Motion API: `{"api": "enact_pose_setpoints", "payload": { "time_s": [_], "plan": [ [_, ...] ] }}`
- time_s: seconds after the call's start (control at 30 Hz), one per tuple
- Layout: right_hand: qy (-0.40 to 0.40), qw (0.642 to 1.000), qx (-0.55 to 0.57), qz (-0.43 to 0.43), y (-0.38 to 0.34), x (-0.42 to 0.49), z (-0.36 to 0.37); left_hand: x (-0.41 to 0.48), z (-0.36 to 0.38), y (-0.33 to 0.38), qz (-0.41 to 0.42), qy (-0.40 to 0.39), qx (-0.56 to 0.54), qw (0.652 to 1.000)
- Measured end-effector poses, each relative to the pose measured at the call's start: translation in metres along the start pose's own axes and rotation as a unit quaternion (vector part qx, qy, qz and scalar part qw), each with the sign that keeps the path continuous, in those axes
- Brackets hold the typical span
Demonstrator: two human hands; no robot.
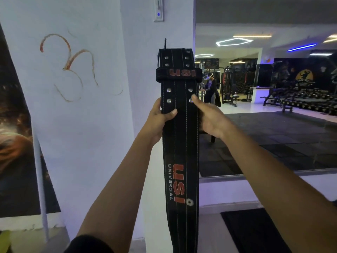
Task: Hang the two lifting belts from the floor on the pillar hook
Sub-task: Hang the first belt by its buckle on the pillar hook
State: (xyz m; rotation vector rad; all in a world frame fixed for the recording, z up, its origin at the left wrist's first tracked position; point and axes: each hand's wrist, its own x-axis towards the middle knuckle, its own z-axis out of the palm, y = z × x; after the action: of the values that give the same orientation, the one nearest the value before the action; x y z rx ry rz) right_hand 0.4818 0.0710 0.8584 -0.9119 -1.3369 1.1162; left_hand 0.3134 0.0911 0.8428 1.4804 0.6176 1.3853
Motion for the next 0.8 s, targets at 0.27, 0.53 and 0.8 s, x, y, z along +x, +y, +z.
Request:
{"api": "enact_pose_setpoints", "payload": {
  "time_s": [0.27, 0.53, 0.8],
  "plan": [
    [0.069, 0.995, 0.069, -0.018, -0.049, 0.017, 0.014, -0.006, -0.015, 0.011, -0.061, -0.114, 0.0, 0.992],
    [0.053, 0.993, 0.108, -0.008, -0.021, 0.014, 0.034, 0.023, -0.002, 0.064, -0.016, 0.059, 0.01, 0.998],
    [0.082, 0.99, 0.089, -0.074, -0.055, 0.016, 0.042, -0.015, -0.012, 0.017, 0.024, 0.033, 0.071, 0.997]
  ]
}}
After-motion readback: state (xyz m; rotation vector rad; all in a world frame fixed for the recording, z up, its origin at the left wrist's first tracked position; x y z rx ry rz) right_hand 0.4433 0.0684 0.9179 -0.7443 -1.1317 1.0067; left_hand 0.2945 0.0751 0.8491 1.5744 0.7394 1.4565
